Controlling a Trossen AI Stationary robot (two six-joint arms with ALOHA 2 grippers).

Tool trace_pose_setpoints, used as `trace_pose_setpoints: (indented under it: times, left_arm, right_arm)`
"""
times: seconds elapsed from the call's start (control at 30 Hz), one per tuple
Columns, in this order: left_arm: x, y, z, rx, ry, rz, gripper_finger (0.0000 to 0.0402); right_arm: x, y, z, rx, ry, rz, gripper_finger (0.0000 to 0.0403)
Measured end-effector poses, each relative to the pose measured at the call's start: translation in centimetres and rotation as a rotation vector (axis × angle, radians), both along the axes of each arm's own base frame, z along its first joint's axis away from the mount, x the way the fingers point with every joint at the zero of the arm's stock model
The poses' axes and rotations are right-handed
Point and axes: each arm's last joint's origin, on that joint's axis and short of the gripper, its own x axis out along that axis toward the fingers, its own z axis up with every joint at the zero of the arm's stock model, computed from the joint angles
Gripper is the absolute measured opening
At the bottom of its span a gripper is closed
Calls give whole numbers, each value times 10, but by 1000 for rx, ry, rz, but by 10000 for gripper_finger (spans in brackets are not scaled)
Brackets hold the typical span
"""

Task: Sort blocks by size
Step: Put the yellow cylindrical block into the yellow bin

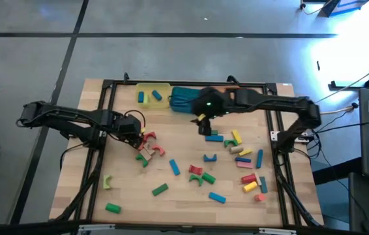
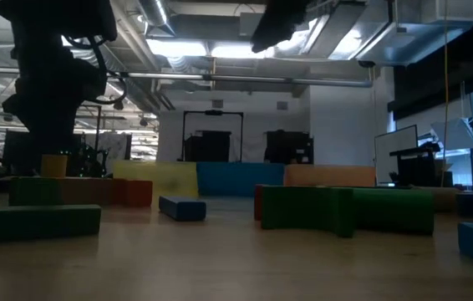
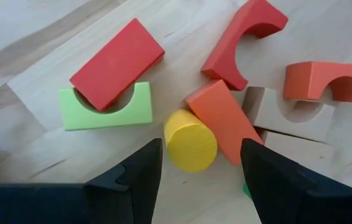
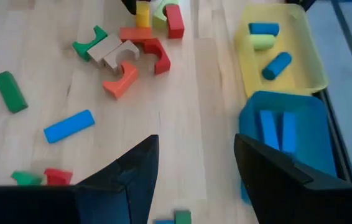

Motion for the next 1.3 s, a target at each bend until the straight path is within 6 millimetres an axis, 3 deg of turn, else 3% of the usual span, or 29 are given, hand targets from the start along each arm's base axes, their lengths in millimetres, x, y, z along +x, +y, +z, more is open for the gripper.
trace_pose_setpoints:
  times: [0.1,0.33,0.57,0.9,1.3]
  left_arm:
    - [0,0,0,0,5,0,198]
    - [0,0,0,0,5,-2,198]
    - [-1,0,0,0,8,-1,198]
    - [0,-1,0,0,5,-4,198]
    - [0,0,0,7,4,-2,198]
  right_arm:
    - [-19,2,-6,6,-37,-12,211]
    - [-62,4,-43,62,-156,-120,211]
    - [-87,7,-73,153,-252,-173,211]
    - [-93,8,-95,201,-202,-221,211]
    - [-90,7,-92,209,-246,-220,211]
